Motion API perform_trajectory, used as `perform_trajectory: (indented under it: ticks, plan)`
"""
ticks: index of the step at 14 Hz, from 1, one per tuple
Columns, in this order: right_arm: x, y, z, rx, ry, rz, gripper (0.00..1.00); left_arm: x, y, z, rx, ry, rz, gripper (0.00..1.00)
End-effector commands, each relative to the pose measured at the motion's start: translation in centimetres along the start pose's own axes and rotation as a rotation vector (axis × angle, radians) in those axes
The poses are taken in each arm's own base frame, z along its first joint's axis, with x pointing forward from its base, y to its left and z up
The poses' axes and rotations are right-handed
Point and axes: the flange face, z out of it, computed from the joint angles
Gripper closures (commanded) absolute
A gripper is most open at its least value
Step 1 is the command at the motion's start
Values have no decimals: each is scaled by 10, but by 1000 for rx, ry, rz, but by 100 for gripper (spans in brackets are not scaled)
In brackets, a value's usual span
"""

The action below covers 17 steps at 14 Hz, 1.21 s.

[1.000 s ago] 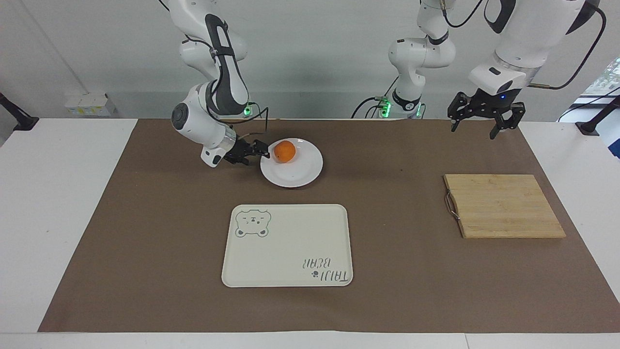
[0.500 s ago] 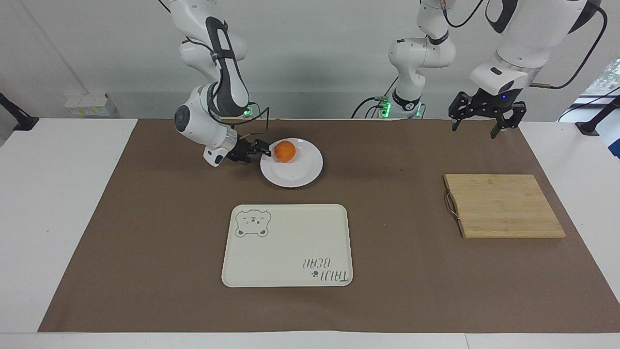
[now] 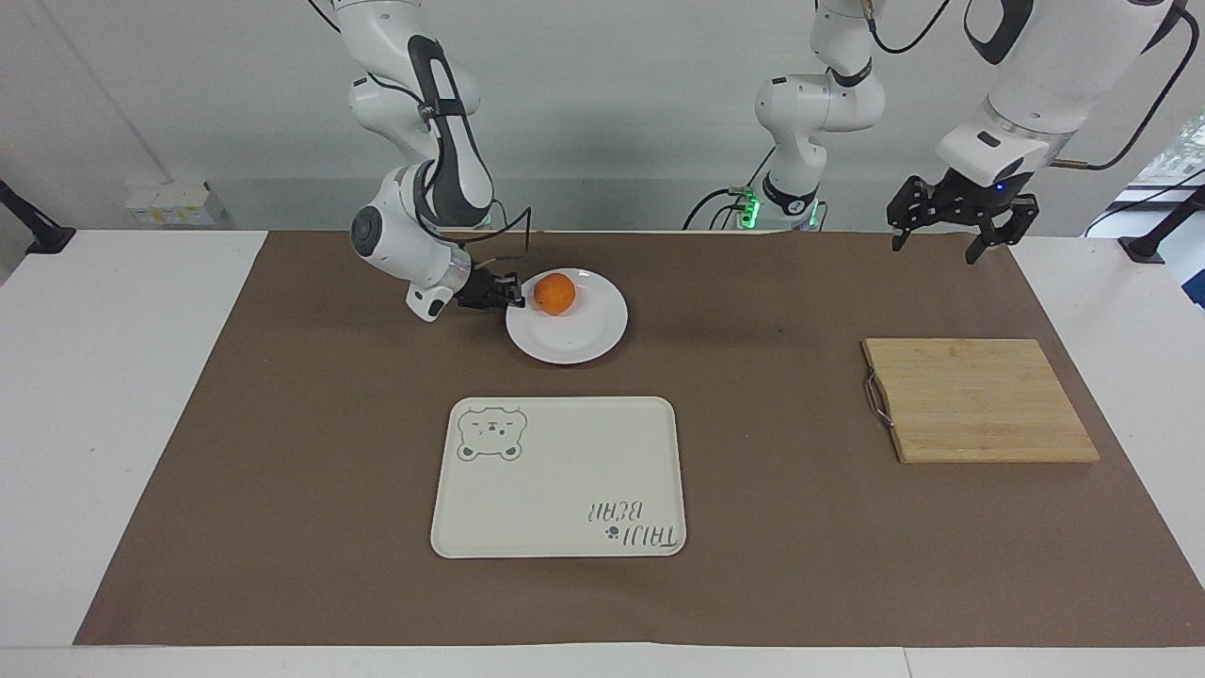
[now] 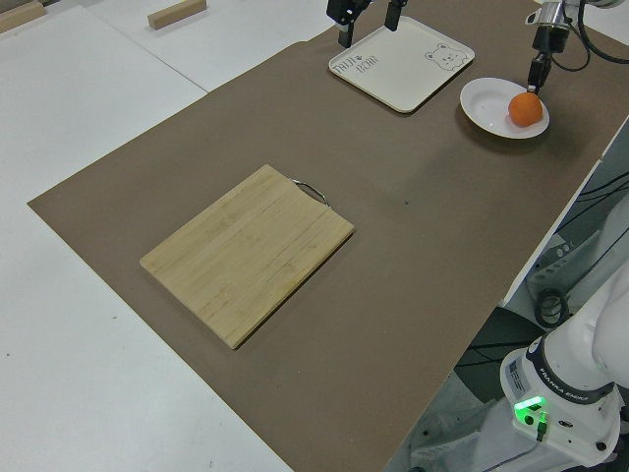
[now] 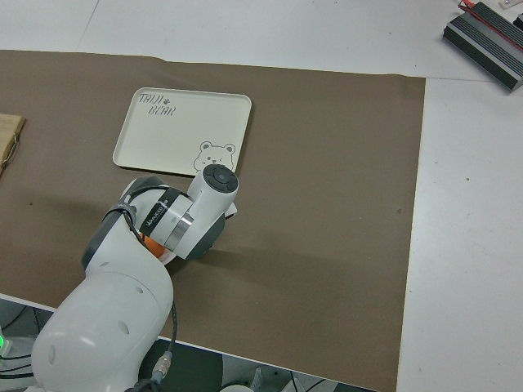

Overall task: Place orange and plate with both arms
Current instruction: 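Reach the right gripper to the plate rim and grip it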

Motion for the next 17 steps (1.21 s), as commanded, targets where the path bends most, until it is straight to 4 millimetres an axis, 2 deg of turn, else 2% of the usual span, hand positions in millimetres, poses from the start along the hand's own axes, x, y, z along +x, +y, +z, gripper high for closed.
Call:
perform_trajectory:
  ticks: [1, 6, 9, 15, 17]
  plan:
    - [1, 4, 7, 4, 10, -4, 100, -5, 1, -4, -13, -7, -33, 0]
    - [28, -12, -11, 36, -7, -24, 100, -5, 1, -5, -12, -2, -30, 0]
    - [37, -24, -29, 65, -19, -43, 100, -5, 1, -6, -12, -1, -28, 0]
    - [50, -27, -72, 124, -33, -61, 100, -5, 0, -6, -10, 0, -28, 0]
    - [60, -26, -83, 156, -35, -56, 100, -5, 0, -6, -10, 0, -30, 0]
